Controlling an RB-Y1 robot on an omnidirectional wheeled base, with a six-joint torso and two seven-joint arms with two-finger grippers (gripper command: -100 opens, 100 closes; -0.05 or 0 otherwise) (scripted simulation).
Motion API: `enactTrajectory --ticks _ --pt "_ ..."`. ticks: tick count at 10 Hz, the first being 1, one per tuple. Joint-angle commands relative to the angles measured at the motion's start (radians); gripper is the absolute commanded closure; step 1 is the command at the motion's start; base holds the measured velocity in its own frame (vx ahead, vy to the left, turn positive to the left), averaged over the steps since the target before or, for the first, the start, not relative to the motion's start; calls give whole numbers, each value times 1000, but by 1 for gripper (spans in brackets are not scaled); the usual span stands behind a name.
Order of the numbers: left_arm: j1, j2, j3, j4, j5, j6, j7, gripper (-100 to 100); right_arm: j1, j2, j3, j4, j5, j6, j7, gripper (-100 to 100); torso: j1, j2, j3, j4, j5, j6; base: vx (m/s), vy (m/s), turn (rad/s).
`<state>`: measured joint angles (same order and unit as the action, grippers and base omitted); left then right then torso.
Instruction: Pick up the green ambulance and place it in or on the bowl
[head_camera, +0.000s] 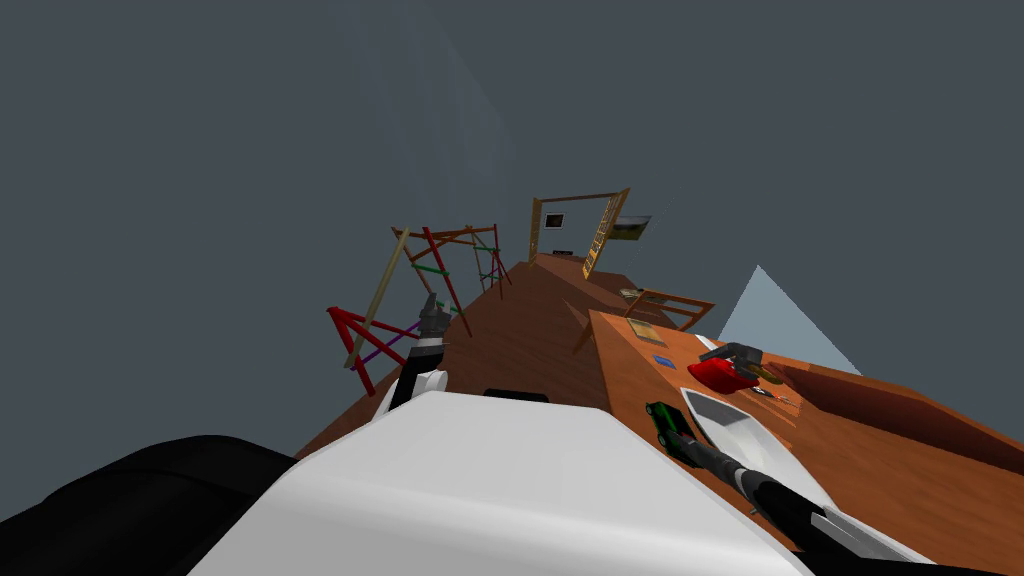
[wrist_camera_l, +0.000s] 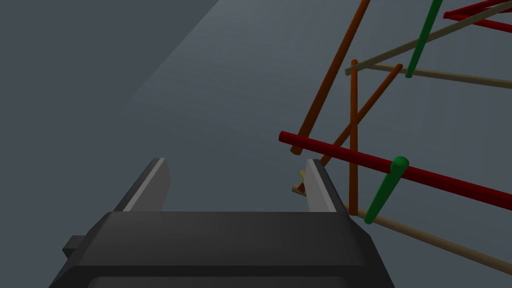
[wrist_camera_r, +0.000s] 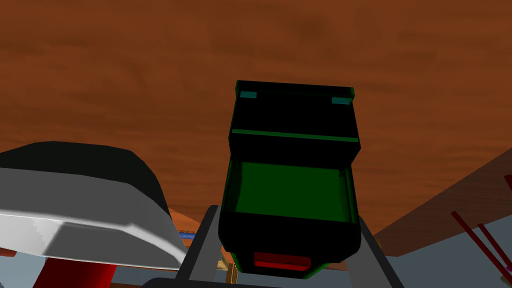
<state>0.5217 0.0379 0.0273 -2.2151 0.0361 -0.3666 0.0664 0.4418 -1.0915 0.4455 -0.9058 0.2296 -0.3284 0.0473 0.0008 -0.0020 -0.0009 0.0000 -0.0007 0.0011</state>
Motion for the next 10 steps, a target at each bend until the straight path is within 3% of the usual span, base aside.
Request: enactTrajectory --ticks 1,3,4,5,7,8,9,10 --pt "0 0 0 0 0 0 0 0 0 0 0 0 0 0 0 100 0 0 0 0 0 0 0 0 0" --pt "0 0 0 0 0 0 0 0 0 0 0 0 0 0 0 100 0 0 0 0 0 0 0 0 0" --pt "0 0 0 0 0 0 0 0 0 0 0 0 0 0 0 0 0 0 0 0 0 0 0 0 0" --pt "0 0 0 0 0 0 0 0 20 -28 -1 -26 -6 -1 -9 100 0 0 0 0 0 0 5 26 -79" --pt "0 0 0 0 0 0 0 0 36 -62 3 -46 -13 -10 -23 100 3 0 0 0 1 1 10 46 -67" --pt "0 0 0 0 0 0 0 0 30 -49 1 -38 -10 -7 -16 100 4 0 0 0 2 1 1 27 -17" --pt "0 0 0 0 0 0 0 0 32 -50 2 -38 -11 -8 -18 0 3 0 0 0 2 1 0 5 0" --pt "0 0 0 0 0 0 0 0 13 -95 -33 -37 -21 -11 -20 100 2 0 0 0 2 1 19 48 9"
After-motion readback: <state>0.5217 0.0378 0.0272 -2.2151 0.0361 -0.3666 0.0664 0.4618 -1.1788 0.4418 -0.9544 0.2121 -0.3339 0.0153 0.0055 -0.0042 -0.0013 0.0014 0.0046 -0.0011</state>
